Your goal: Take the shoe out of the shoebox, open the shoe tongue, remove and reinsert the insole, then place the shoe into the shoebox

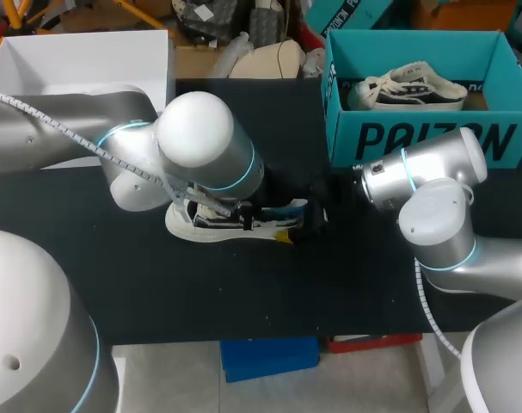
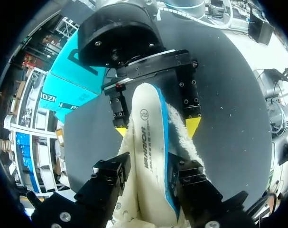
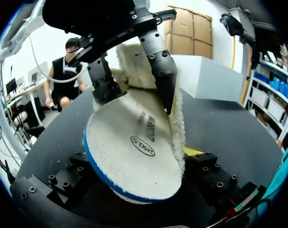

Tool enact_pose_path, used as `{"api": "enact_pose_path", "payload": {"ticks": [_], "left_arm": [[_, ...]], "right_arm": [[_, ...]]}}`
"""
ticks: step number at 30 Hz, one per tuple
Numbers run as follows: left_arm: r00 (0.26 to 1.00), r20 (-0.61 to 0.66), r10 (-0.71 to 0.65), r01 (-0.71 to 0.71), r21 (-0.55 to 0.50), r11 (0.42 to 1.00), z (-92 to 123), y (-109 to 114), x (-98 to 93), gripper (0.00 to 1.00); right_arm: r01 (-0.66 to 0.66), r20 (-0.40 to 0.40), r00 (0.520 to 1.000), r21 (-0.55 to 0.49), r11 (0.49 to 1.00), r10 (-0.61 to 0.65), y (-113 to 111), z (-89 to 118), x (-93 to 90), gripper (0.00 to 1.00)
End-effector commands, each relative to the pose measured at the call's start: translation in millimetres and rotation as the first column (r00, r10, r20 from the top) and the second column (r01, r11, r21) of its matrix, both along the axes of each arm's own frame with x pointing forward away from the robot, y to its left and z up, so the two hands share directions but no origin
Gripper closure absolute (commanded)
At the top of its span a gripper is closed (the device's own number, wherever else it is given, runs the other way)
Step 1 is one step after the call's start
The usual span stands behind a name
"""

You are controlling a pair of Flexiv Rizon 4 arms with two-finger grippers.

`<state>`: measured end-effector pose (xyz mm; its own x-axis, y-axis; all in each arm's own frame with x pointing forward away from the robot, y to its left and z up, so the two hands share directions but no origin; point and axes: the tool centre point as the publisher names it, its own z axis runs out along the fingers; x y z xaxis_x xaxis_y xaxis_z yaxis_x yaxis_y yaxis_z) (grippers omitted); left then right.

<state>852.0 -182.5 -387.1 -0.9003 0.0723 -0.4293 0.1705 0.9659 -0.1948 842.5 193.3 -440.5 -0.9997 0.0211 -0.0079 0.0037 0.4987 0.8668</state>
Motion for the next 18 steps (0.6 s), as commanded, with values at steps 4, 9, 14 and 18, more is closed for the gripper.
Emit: {"api": "enact_pose_path", "payload": {"ticks": [4, 9, 14, 18], "left_arm": [[1.0, -0.007, -0.013, 0.013, -0.013, 1.0, -6.9, -16.1, 1.3, 0.55], [1.0, -0.017, -0.022, 0.022, -0.029, 0.999, -5.9, -27.2, 4.0, 0.56], [0.999, -0.015, -0.035, 0.034, -0.035, 0.999, -4.3, -32.7, 2.5, 0.62], [0.999, -0.017, -0.04, 0.04, -0.035, 0.999, -3.7, -34.2, 0.8, 0.76]], "right_arm": [[0.001, -0.001, 1.0, -0.002, 1.0, -0.001, 0.3, -3.6, -1.0, 1.0], [0.001, -0.001, 1.0, -0.002, 1.0, -0.001, 0.3, -3.6, -1.0, 1.0], [0.001, -0.001, 1.0, -0.002, 1.0, -0.001, 0.3, -3.6, -1.0, 1.0], [0.001, -0.001, 1.0, -0.002, 1.0, -0.001, 0.3, -3.6, -1.0, 1.0]]}}
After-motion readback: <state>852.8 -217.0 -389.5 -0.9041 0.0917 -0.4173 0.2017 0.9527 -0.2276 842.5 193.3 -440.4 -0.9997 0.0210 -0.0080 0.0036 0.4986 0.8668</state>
